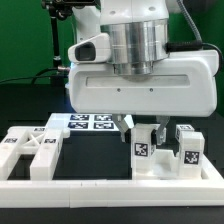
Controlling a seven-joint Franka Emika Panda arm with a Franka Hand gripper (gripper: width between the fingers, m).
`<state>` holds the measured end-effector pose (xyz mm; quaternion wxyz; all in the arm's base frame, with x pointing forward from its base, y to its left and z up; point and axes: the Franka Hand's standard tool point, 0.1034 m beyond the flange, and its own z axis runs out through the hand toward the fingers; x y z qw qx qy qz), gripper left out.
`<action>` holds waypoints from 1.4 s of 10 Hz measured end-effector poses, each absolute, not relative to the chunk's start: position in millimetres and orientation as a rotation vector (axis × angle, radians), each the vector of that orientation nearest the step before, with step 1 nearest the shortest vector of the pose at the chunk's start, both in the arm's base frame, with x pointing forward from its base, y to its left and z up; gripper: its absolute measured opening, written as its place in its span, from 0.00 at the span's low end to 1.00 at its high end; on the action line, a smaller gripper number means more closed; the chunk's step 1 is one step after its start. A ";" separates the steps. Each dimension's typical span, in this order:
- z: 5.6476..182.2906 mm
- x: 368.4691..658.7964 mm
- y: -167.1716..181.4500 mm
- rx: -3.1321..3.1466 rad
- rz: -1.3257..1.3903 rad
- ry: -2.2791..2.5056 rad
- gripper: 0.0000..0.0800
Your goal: Assemble chair
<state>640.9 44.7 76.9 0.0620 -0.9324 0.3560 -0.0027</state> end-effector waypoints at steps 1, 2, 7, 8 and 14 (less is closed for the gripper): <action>76.2 641.0 45.3 -2.689 -0.004 1.374 0.36; 75.0 642.5 44.1 -2.544 -0.020 1.580 0.36; 74.2 642.2 48.9 -2.198 -0.045 1.962 0.48; 74.2 642.1 48.7 -2.230 -0.048 1.930 0.66; 75.8 638.8 53.4 -2.879 -0.117 0.866 0.81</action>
Offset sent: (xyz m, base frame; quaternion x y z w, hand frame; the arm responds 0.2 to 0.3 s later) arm -0.0063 0.0313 -0.0025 0.0664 -0.0206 0.3871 0.9194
